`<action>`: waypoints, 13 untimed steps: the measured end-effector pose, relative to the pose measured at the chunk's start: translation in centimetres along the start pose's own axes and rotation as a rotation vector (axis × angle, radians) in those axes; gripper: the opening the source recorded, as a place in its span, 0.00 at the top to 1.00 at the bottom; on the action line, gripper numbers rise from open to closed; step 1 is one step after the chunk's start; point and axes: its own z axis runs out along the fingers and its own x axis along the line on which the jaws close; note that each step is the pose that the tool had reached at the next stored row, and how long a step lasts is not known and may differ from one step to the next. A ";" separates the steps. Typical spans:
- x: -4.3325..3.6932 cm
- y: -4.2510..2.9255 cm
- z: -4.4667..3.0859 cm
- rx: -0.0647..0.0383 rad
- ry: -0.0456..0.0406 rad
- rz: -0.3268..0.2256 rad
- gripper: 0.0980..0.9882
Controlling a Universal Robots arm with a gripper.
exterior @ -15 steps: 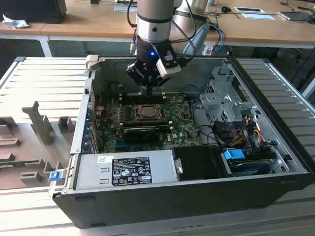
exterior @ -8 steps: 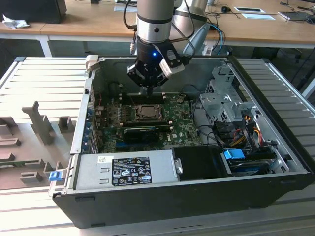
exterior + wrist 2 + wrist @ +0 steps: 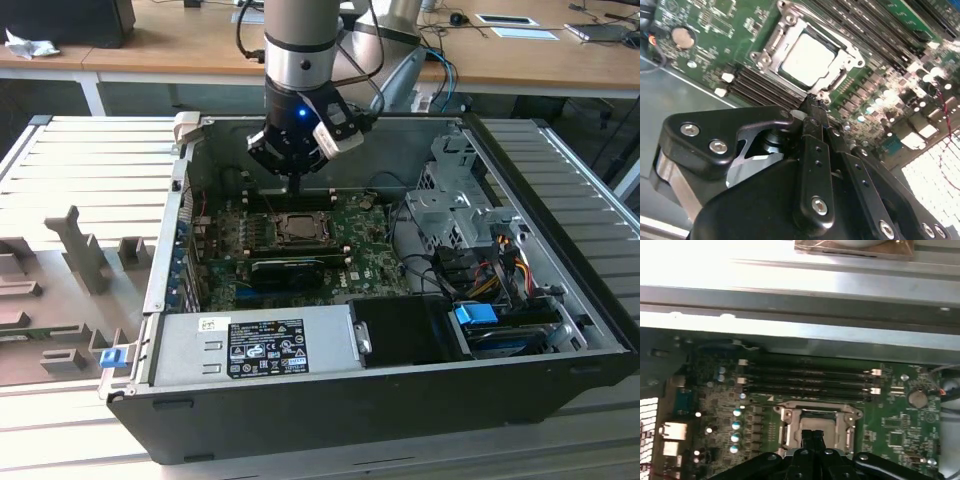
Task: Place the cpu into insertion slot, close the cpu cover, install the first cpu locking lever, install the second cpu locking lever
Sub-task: 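Install the first cpu locking lever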
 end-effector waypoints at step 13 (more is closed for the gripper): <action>4.90 0.33 0.52 0.000 -0.0008 -0.005 0.99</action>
